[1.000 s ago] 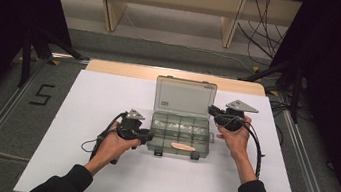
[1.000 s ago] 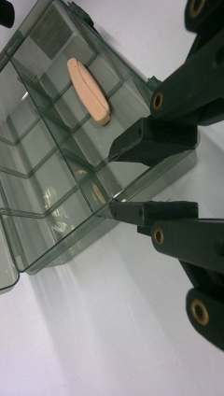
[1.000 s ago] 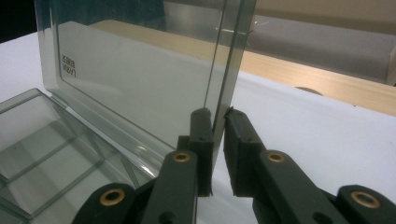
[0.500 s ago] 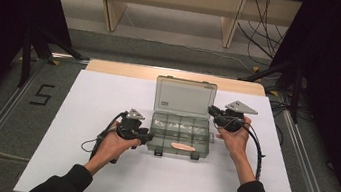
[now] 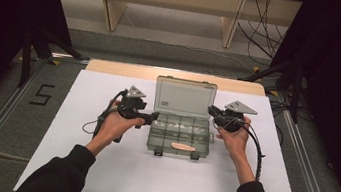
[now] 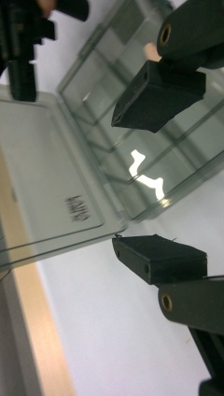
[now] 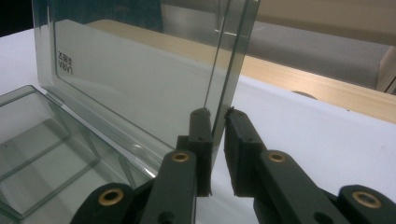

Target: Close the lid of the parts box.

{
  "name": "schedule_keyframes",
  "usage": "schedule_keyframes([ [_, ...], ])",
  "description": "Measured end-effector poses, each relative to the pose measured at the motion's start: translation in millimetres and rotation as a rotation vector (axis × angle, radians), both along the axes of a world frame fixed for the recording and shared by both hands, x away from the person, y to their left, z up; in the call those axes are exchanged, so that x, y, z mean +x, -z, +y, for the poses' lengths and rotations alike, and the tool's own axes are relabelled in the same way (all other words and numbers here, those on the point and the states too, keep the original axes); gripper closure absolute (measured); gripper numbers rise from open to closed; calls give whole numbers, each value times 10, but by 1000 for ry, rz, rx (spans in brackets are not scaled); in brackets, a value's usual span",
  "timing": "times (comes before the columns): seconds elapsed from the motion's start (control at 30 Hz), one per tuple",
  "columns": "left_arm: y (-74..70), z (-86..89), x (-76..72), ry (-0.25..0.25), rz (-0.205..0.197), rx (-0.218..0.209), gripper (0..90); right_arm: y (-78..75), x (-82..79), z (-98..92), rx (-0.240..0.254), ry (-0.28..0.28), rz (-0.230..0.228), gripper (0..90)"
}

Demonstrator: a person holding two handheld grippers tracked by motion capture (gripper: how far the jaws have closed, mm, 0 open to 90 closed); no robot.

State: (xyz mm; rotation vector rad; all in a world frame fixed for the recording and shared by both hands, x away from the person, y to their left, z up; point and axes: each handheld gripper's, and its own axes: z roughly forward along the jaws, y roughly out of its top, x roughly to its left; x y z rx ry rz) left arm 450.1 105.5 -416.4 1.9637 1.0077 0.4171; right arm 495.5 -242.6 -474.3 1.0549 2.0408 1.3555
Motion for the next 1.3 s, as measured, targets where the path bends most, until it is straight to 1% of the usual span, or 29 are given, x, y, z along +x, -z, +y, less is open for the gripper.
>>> schedule_keyframes([
  [0.03,-41,-8,32,-12,-7,-10,350,0,0,0,0,0,0,817],
  [0.07,-87,-9,64,-17,-12,-5,350,0,0,-1,0,0,1,817],
  [0.13,-157,-22,122,-21,-17,-15,350,-1,0,0,0,0,1,817],
  [0.17,-192,-27,149,-26,-24,-11,350,0,1,0,-2,0,-2,817],
  [0.23,-244,-38,206,-37,-31,-8,350,-1,0,1,-2,0,0,817],
  [0.27,-265,-46,234,-44,-36,-12,350,0,9,-7,-12,-1,-21,816],
  [0.4,-363,-72,359,-53,-48,-19,368,-5,1,-9,-22,4,-19,816],
  [0.43,-395,-71,388,-57,-51,-17,399,-5,1,-9,-23,4,-20,816],
  [0.47,-421,-83,420,-61,-62,-30,399,-5,1,-9,-23,4,-20,816],
  [0.5,-456,-85,447,-65,-68,-25,414,-6,-1,-8,-22,4,-17,816],
  [0.53,-482,-87,479,-62,-75,-28,472,-7,-1,-8,-23,3,-17,815],
  [0.57,-507,-91,501,-66,-80,-20,472,-7,-1,-8,-23,3,-17,815],
  [0.6,-525,-95,530,-64,-93,-17,505,-8,-1,-9,-26,1,-15,815],
  [0.63,-541,-109,539,-79,-90,-21,590,-9,-1,-10,-29,0,-16,815],
  [0.67,-561,-108,561,-86,-100,-9,628,-9,-2,-9,-30,3,-16,814],
  [0.7,-576,-106,590,-87,-105,-9,668,-7,3,-9,-29,-2,-17,814],
  [0.73,-593,-105,613,-90,-108,-7,668,-7,3,-9,-29,-2,-17,814],
  [0.83,-635,-119,690,-77,-125,-5,794,-10,2,-7,-33,0,-15,814],
  [0.87,-648,-120,709,-73,-133,5,818,-10,2,-8,-33,0,-15,813],
  [0.9,-653,-135,730,-76,-139,-1,840,-10,2,-8,-33,-1,-14,813],
  [0.93,-662,-143,749,-74,-141,5,869,-10,4,-9,-33,-2,-14,813],
  [0.97,-664,-157,768,-75,-138,-1,869,-10,4,-9,-33,-2,-14,813],
  [1.03,-663,-178,806,-74,-144,14,887,-9,4,-8,-33,-1,-15,813],
  [1.1,-658,-190,843,-80,-139,21,897,-10,3,-8,-34,-1,-16,813],
  [1.17,-644,-203,883,-93,-132,18,899,-9,4,-6,-33,-3,-15,813],
  [1.2,-643,-191,901,-84,-127,45,899,-12,-1,-9,-40,3,-14,813],
  [1.23,-625,-212,923,-96,-128,25,899,-12,-1,-9,-40,3,-14,813],
  [1.27,-628,-207,937,-92,-118,46,900,-18,-6,-12,-47,4,-9,813],
  [1.3,-617,-215,959,-98,-118,35,899,-18,-6,-12,-48,4,-9,812],
])
